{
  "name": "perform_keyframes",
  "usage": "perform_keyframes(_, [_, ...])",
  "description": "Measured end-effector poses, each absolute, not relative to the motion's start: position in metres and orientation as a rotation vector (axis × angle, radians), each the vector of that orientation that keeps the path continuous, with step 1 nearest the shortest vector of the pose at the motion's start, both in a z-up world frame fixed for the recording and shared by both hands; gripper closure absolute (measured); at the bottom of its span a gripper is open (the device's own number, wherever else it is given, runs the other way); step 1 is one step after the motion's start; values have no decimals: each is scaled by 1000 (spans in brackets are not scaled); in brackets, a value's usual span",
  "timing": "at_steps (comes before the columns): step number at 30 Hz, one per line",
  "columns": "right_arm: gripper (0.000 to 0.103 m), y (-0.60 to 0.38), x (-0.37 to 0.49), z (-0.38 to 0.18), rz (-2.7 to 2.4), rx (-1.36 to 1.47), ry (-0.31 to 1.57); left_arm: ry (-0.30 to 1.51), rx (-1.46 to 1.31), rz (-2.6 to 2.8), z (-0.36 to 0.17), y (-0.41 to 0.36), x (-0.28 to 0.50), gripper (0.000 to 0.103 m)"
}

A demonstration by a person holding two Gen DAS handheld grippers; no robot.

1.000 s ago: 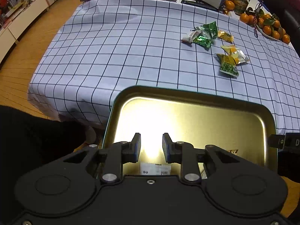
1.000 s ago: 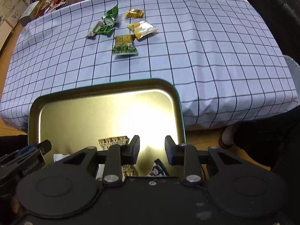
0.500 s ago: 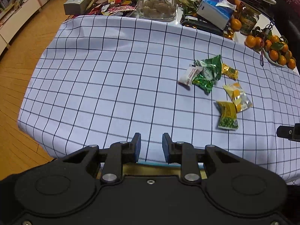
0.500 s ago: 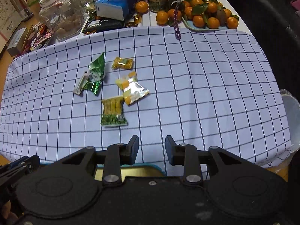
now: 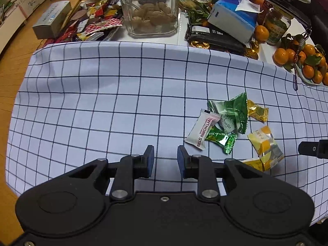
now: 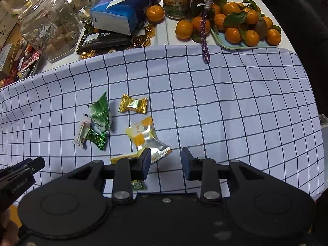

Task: Organize snacks
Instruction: 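Grasp the white Hawthorn strip with the left tool while the right grasps the yellow packet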

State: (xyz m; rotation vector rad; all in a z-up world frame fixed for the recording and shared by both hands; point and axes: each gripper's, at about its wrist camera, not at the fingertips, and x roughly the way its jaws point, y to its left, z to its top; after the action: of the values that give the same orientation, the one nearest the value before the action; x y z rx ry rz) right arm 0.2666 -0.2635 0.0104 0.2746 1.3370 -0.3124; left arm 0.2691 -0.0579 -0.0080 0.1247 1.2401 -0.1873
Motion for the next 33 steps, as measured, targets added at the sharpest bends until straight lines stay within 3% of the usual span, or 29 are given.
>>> perform_keyframes(9, [69,-276,281,-24,-312,370,1445,1322,30,-238,-30,-79,303,69])
perform_keyframes(19, [69,-284,283,-22,-268,494,1465,1342,105,-267,-55,-117,314,69])
perform_keyframes(33, [69,-283,284,-30,-285,495,1486,1407,64,-52,-71,-82,343,64])
